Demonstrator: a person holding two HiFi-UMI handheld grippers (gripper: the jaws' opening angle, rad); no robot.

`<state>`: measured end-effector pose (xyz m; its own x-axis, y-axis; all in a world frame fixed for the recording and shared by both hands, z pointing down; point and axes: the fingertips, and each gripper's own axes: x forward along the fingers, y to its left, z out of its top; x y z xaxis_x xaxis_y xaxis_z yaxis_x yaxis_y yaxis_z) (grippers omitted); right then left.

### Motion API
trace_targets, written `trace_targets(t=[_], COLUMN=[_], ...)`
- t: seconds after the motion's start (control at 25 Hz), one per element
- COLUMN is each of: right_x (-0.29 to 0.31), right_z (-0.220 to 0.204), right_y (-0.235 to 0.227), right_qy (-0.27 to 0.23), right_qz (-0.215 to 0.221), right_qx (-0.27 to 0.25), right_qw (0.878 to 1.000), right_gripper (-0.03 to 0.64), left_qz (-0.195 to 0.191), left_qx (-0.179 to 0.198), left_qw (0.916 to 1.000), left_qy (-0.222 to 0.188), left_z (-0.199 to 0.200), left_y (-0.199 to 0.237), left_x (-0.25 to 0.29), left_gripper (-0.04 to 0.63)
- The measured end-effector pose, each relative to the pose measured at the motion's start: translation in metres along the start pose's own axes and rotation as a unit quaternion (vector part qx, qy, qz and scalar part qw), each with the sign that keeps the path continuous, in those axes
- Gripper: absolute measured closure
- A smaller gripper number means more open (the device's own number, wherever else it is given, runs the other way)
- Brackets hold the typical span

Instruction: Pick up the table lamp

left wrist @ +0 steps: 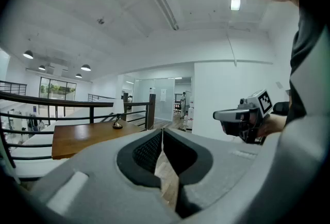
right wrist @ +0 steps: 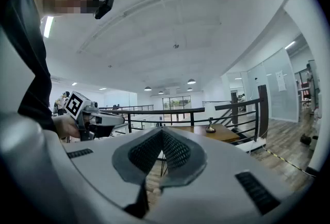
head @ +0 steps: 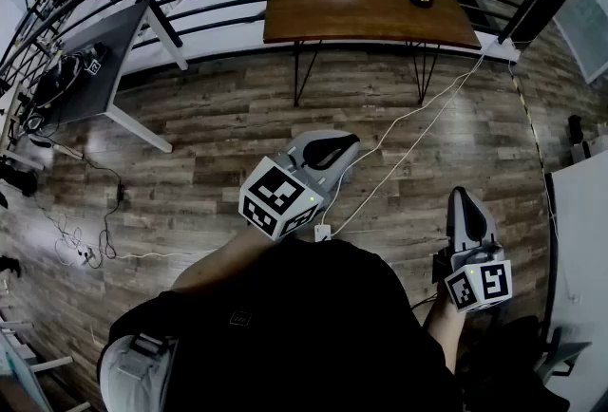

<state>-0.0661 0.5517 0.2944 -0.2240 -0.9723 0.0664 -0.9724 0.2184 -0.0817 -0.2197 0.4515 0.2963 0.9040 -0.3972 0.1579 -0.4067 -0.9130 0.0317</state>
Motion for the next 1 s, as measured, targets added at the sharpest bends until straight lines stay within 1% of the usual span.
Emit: trace_targets(t=[0.16,0.4,0.52,0.64,0.72,0.84,0.92,1.0], right_x=[0.015,0.042,0.061,0.075,0.081,0.087,0.09,0.095], right_z=[-0.003,0.001,0.003,0.004,0.002,-0.007,-0.016,-0.024], right_y=[0.01,0.04,0.055,0.064,0.062,0.05,0.035,0.011], right_qy=[0.003,0.012,0.01,0.003,0.009,0.02,0.023,0.024], right_qz=[0.003,0.009,0.007,-0.007,-0.024,-0.041,-0.046,-0.049], right_qx=[-0.003,-0.013,0.009,0.034,0.038,0.05,0.06,0.058], right_qw=[1.0,1.0,1.0,0.999,0.999,0.998,0.997,0.997], right_gripper=[0.604,0.604,0.604,0.604,0.604,0.604,0.604,0.604], left_qz=[-0.005,-0.004,-0.006,-0.006,-0.008,-0.01,-0.007,-0.002], left_qx=[-0.005,-0.008,0.004,0.012,0.005,-0.013,-0.025,-0.029], left_qw=[1.0,0.9999,0.9998,0.9997,0.9998,0.9999,0.9996,0.9994], left_qy=[0.001,-0.006,-0.019,-0.021,-0.015,-0.001,0.009,0.017], left_z=[-0.009,-0.014,-0.003,0.003,0.001,-0.013,-0.024,-0.029], left_y=[0.012,0.041,0.063,0.087,0.102,0.119,0.126,0.13], left_x=[-0.005,-0.026,-0.037,-0.048,-0.048,-0.037,-0.021,0.002], left_gripper=[0.578,0.578,0.578,0.578,0.578,0.578,0.578,0.578])
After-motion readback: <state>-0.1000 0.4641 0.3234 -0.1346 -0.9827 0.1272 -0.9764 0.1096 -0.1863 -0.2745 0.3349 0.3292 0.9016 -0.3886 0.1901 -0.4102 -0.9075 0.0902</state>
